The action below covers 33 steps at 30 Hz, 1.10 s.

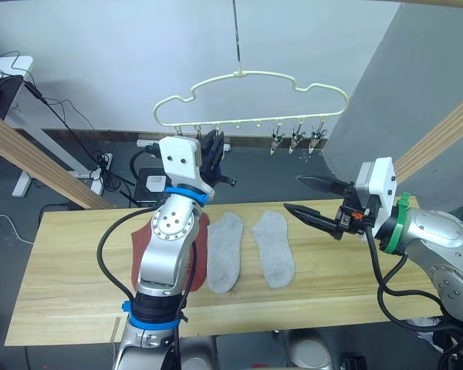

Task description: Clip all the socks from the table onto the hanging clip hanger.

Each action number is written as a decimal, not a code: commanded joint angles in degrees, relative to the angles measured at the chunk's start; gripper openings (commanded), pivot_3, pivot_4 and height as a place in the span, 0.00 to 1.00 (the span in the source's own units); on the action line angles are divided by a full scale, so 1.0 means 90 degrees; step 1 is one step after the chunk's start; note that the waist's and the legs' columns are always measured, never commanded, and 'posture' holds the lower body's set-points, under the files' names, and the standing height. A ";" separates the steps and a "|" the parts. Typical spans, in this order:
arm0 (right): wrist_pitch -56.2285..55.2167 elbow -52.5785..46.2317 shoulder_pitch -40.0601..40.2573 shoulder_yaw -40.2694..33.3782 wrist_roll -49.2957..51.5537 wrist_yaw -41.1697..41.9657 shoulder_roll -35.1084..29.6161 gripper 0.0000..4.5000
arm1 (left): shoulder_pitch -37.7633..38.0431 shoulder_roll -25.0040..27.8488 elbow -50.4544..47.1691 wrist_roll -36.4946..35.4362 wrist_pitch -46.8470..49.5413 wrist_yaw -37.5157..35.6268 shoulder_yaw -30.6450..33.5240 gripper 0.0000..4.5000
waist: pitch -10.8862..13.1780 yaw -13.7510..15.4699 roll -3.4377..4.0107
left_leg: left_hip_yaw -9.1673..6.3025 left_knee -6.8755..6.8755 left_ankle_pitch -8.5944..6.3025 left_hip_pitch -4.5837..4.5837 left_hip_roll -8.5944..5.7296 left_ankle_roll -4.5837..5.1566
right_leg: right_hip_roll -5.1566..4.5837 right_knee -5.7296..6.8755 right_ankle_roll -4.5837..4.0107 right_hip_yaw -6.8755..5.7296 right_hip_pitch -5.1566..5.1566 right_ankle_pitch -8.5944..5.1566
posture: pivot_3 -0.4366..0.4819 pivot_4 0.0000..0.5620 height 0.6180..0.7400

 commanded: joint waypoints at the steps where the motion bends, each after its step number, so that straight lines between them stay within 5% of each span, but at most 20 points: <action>1: -0.0071 -0.0245 0.0008 -0.0101 0.0057 -0.0013 -0.0050 0.68 | 0.0005 -0.0024 -0.0268 0.0018 -0.0119 0.0005 -0.0005 0.00 | 0.0000 0.0000 0.0000 | 0.0000 0.0000 0.0000 0.0000 0.0000 0.0000 | 0.0000 0.0000 0.0000 0.0000 0.0000 0.0000 | 0.19 0.58 1.00; 7: 0.0006 -0.0145 0.0228 0.0189 -0.0526 -0.0118 -0.0313 0.68 | 0.0028 0.0025 -0.0300 -0.0007 -0.0106 -0.0035 0.0027 0.00 | 0.0000 0.0001 0.0000 | 0.0000 0.0000 0.0000 0.0000 0.0000 0.0000 | 0.0000 0.0000 0.0000 0.0000 0.0000 0.0000 | 0.19 0.58 1.00; 11: 0.0262 -0.0184 0.0724 0.0897 -0.1405 -0.0635 -0.0504 0.95 | -0.0034 0.0144 -0.0329 -0.0096 -0.0064 -0.0179 0.0078 0.00 | 0.0000 0.0011 0.0000 | -0.0001 -0.0002 0.0000 -0.0001 0.0000 0.0000 | 0.0000 -0.0002 0.0000 -0.0002 0.0000 0.0000 | 0.20 0.60 1.00; 22: 0.1108 0.0922 0.1018 0.2950 -0.3652 -0.3752 0.2209 0.99 | -0.0184 0.0369 -0.0432 -0.0363 0.0201 -0.0504 0.0189 0.00 | 0.0001 -0.0005 0.0001 | 0.0000 -0.0004 0.0002 0.0001 0.0002 -0.0003 | 0.0001 0.0002 0.0004 0.0004 -0.0007 0.0002 | 0.23 0.62 1.00; 33: 0.0525 0.2493 0.1277 0.2867 -0.4352 -0.4795 0.3989 0.99 | -0.0168 0.0423 -0.0446 -0.0427 0.0294 -0.0586 0.0219 0.00 | 0.0001 0.0000 0.0001 | -0.0002 -0.0007 0.0001 -0.0009 0.0004 -0.0004 | 0.0000 -0.0001 0.0004 0.0002 -0.0016 0.0002 | 0.23 0.62 1.00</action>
